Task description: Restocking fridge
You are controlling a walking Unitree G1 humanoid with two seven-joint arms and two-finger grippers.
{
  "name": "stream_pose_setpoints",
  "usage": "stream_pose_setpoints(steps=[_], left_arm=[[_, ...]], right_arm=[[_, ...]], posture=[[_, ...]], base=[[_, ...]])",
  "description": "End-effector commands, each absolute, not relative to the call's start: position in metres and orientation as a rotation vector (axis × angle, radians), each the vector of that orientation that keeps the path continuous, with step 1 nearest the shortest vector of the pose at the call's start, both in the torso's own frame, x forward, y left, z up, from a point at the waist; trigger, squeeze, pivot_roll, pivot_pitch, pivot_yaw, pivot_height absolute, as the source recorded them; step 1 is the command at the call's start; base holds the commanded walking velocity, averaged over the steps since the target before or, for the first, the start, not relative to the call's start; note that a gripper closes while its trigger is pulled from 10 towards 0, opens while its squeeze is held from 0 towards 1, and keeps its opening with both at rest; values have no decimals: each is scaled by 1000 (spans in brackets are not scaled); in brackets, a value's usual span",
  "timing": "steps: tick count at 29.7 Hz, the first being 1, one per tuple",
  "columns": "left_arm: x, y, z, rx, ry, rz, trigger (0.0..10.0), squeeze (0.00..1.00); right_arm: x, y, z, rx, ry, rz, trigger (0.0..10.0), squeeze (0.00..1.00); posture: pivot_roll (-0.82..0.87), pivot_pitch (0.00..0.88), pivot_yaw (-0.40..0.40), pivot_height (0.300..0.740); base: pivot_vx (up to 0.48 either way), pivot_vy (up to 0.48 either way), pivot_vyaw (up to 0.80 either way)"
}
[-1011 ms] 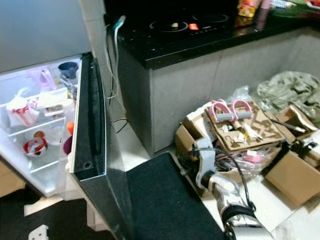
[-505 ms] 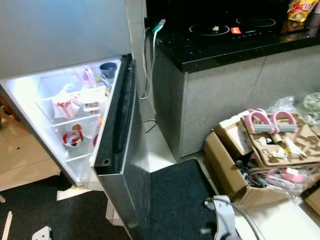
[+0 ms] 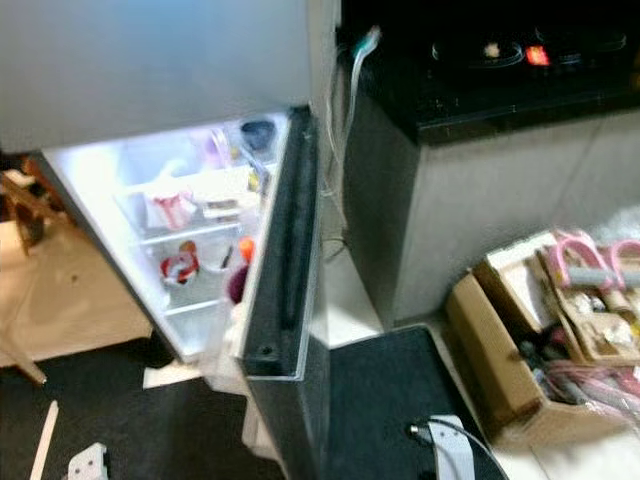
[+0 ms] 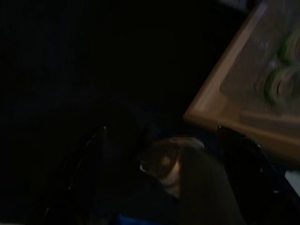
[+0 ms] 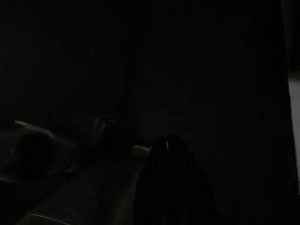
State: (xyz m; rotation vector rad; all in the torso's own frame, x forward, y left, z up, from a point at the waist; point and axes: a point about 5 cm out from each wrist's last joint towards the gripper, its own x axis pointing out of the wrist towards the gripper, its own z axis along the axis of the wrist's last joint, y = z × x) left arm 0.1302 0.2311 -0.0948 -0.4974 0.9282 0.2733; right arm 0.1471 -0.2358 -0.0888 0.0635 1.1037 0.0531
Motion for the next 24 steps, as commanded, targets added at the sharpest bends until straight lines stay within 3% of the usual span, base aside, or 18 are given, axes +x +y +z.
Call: stream_pose_setpoints(steps=[1, 24], left_arm=[[123, 233, -97, -479, 958, 275, 10000, 0], [122, 229, -98, -476, 965, 262, 10000, 0]], right_arm=[[149, -233, -89, 59, 1094, 62, 10000, 0], [151, -235, -87, 48, 1082, 73, 10000, 0]], posture=[[-12, 0, 60, 740], [-40, 0, 51, 740]], base=[[0, 0, 638], [0, 0, 637]])
